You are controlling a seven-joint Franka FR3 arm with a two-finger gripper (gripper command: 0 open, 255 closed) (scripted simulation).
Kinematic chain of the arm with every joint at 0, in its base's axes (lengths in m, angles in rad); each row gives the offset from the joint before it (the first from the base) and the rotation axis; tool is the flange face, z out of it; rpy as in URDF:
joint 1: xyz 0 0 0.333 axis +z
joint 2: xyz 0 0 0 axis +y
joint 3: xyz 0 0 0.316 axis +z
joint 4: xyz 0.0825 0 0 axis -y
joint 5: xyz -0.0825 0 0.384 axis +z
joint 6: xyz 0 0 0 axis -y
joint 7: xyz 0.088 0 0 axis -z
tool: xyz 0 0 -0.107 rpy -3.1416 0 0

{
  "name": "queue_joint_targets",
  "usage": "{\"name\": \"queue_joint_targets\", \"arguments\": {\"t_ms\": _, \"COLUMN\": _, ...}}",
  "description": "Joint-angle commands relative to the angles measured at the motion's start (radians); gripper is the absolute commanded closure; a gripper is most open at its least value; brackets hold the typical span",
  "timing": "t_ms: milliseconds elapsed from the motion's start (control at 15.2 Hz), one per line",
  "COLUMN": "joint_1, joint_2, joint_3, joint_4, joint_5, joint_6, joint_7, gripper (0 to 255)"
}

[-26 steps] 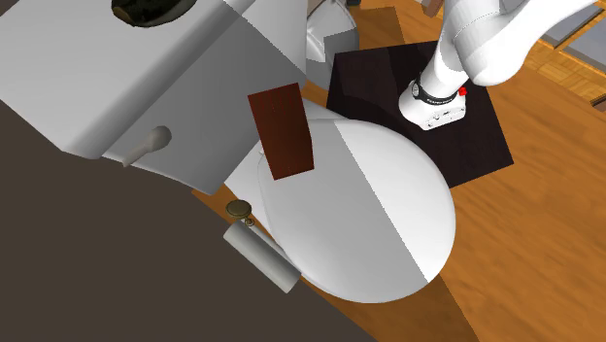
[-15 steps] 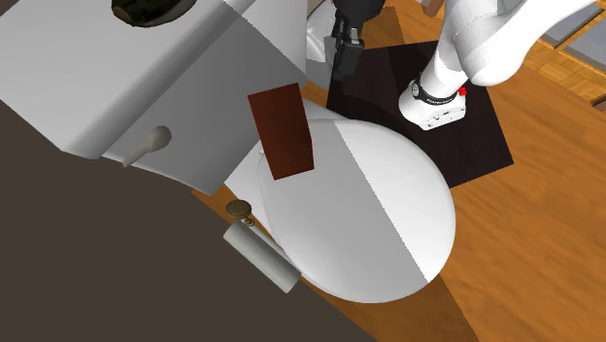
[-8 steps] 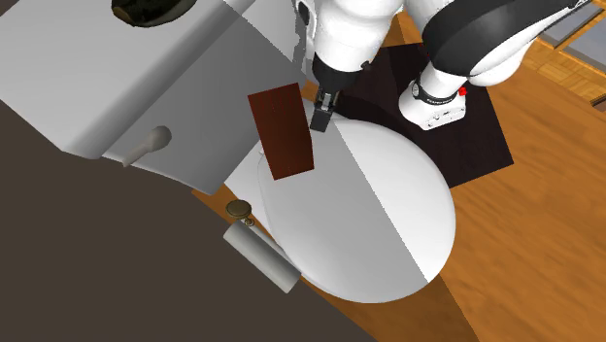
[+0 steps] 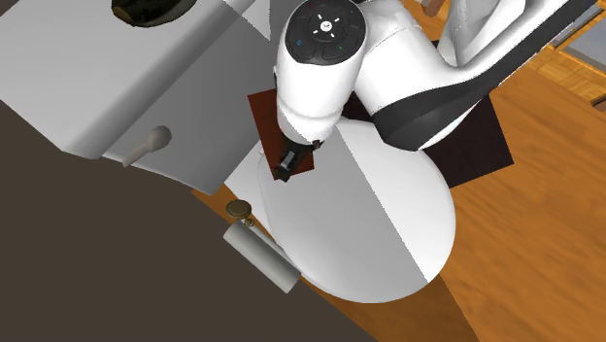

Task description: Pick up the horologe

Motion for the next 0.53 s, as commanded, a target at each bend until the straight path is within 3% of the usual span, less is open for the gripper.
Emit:
{"name": "queue_joint_targets", "arguments": {"t_ms": 0, "joint_1": -0.025, "joint_2": 0.097, "joint_3": 0.046, "joint_4": 0.045, "joint_5": -0.050, "joint_6": 0.033, "joint_7": 0.120, "gripper": 0}}
{"name": "queue_joint_targets", "arguments": {"t_ms": 264, "joint_1": -0.039, "joint_2": 0.306, "joint_3": 0.103, "joint_4": 0.164, "joint_5": -0.195, "joint_6": 0.060, "joint_7": 0.369, "gripper": 0}}
{"name": "queue_joint_targets", "arguments": {"t_ms": 462, "joint_1": -0.004, "joint_2": 0.466, "joint_3": 0.095, "joint_4": 0.271, "joint_5": -0.307, "joint_6": 0.057, "joint_7": 0.543, "gripper": 0}}
